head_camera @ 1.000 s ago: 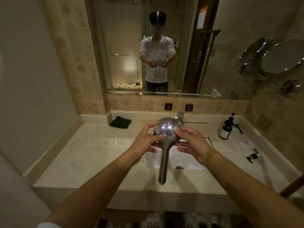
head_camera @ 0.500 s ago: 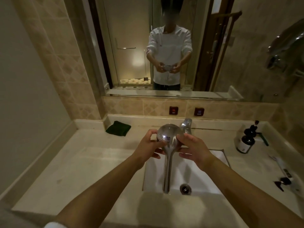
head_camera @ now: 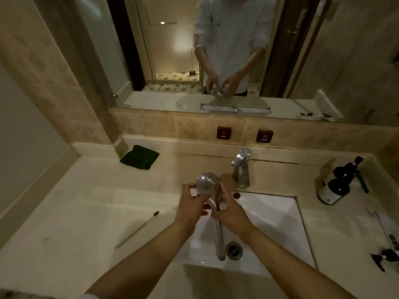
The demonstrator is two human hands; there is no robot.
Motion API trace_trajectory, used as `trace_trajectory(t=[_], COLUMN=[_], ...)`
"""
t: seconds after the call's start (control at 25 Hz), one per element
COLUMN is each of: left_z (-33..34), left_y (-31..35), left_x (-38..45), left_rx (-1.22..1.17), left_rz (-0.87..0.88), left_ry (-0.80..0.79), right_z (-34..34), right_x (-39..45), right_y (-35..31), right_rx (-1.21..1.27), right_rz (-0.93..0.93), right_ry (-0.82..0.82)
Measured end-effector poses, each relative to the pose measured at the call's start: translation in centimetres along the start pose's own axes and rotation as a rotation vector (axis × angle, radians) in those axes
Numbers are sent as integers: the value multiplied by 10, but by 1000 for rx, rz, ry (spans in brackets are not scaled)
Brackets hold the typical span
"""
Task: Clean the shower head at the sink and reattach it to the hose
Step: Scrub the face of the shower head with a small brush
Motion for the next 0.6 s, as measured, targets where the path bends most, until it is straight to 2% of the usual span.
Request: trace_trajectory(t=[0.04,0.12,0.24,0.32,0.4,0.48,0.6], left_z=[-1,3,3,-19,-65,-122,-195], left_y=[-6,-16,-33,-49,-59,-68,-82], left_x=[6,14,31,48,68,81,87], left_rx=[-8,38,304,524,808,1040,1178], left_rz=[-7,-2,-19,-24,18,49,18], left_ry=[36,26,-92,-94,50,248,460], right_z=[8,13,16,18,18,23,37], right_x=[2,8,10,2,-7,-19,-43], right_y=[10,30,54,73,95,113,130], right_rx=[-36,-119,-72,-6,16,31,220], right_rz=[15,59,196,271,362,462,623], right_ry=[-40,-5,112,160,173,88,-13])
Point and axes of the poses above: each hand's wrist, its own x-axis towards the middle knuckle, its own z-axis out of the palm, y = z × x, the point moved 8 cm from there along x, towards the middle knuckle, and after that the axes turned 14 degrees about -z, right-handed, at the moved point
